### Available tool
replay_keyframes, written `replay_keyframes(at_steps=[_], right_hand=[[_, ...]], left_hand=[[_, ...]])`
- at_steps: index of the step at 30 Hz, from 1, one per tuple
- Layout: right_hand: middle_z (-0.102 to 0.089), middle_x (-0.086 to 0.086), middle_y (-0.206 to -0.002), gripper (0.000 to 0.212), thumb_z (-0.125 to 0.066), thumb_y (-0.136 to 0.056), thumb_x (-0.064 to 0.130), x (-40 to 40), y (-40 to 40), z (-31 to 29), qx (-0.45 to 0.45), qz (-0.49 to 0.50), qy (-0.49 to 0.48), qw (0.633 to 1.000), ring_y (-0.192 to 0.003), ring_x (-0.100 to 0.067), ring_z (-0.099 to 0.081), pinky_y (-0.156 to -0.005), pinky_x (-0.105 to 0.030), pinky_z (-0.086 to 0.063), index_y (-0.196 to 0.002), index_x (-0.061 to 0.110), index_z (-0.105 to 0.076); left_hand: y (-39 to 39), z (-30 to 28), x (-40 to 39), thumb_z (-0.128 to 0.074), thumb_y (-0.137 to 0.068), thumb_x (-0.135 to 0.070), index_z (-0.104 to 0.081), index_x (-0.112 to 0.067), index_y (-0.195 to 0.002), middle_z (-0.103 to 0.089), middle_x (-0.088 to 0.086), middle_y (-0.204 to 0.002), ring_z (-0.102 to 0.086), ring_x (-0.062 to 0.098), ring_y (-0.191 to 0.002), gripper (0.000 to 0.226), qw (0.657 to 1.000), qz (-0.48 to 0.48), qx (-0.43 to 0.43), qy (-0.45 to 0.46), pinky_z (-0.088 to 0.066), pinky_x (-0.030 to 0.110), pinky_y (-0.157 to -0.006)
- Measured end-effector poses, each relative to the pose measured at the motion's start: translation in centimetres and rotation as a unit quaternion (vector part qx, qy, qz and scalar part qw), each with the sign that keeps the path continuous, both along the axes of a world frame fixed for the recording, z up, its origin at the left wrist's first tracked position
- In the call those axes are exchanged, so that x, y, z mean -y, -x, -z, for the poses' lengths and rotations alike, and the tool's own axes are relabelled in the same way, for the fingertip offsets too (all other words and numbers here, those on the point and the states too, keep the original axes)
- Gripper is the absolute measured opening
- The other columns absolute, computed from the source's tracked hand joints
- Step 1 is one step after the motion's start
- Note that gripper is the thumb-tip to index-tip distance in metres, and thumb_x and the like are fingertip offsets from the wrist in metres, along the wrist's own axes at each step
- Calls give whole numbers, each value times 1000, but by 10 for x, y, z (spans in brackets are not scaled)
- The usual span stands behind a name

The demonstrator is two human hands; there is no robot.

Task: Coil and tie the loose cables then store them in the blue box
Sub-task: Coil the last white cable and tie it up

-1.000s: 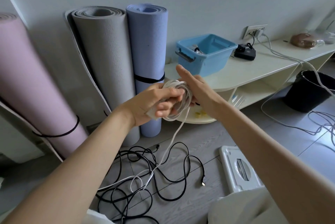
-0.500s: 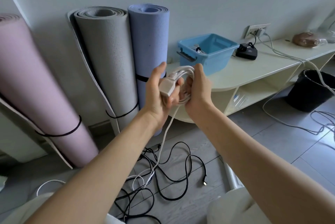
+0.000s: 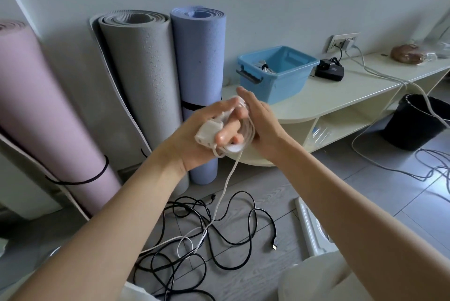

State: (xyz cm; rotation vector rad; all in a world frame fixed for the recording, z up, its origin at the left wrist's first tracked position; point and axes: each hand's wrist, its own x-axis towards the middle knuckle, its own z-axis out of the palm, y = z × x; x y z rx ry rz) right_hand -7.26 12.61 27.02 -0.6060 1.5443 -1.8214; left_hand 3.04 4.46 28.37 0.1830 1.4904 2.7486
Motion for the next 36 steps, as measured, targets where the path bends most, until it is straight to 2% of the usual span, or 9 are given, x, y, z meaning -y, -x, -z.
replay_keyframes(at_steps=[2,4,7,11,18,22,27,33,36], right_hand=[[-47,0,-50,53,-42,-98,33,-2,-1,5,-24,-38,-70,997,-37,-7,-32,-41,-15,-22,-48,17,-53],[-49,-3,-52,53,-38,-99,31,-5,-3,17,-189,-60,-206,958,-34,-9,-32,-35,-15,-24,-52,13,-52],[-56,-11,-64,36,-40,-96,15,-6,-9,26,-458,-118,-342,812,-58,-23,-53,-57,-27,-45,-60,12,-46],[-38,-6,-65,23,-33,-98,14,-5,-29,18,-638,-186,-355,657,-70,-32,-44,-61,-33,-35,-80,11,-48],[-45,-6,-64,33,-50,-85,20,-10,-27,-3,-661,-132,-281,683,-68,-30,-45,-59,-29,-31,-57,17,-35],[-53,-10,-67,23,-60,-81,25,-14,-12,-12,-623,-74,-249,738,-60,-24,-41,-58,-32,-36,-67,7,-58],[-38,-7,-54,30,-68,-76,24,-16,-14,-16,-556,-61,-216,800,-53,-15,-24,-54,-31,-26,-64,-3,-59],[-47,5,-45,26,-68,-77,17,-21,-9,-28,-393,-107,-207,890,-39,-1,-43,-47,-15,-30,-58,5,-56],[-34,9,-37,26,-67,-76,13,-25,-1,-34,-476,-88,-229,844,-38,-3,-35,-43,-13,-26,-54,9,-53]], left_hand=[[-3,-7,10,-60,-77,-28,-60,-14,-65,-48,-6,-38,-47,6,-37,18,994,-31,-47,-99,-48,16,-59],[-5,-14,23,-48,-85,-33,-51,-15,-66,-44,-8,-40,-43,4,-40,26,982,-112,-63,-141,-50,16,-65],[-3,-8,32,-36,-95,-39,-48,-15,-70,-51,-9,-49,-50,5,-50,36,962,-240,-27,-128,-53,21,-74],[9,8,24,-32,-101,-33,-43,-17,-73,-74,1,-82,-70,11,-78,33,945,-320,13,-72,-46,19,-77],[24,19,12,-35,-101,-30,-44,-9,-75,-73,10,-83,-68,25,-77,35,907,-399,53,123,-48,27,-81],[20,20,2,-42,-100,-25,-39,-15,-59,-54,-12,-44,-50,-1,-45,42,824,-491,54,278,-40,10,-56],[21,21,2,-37,-101,-21,-48,-18,-46,-47,-13,-33,-46,-1,-38,56,820,-488,47,295,-35,8,-48],[19,19,9,-37,-96,-14,-39,-17,-39,-41,-3,-32,-38,11,-31,57,808,-467,44,356,-33,19,-40],[16,26,18,-43,-91,-18,-33,-14,-52,-39,-6,-35,-32,10,-29,40,806,-443,59,388,-27,17,-37]])
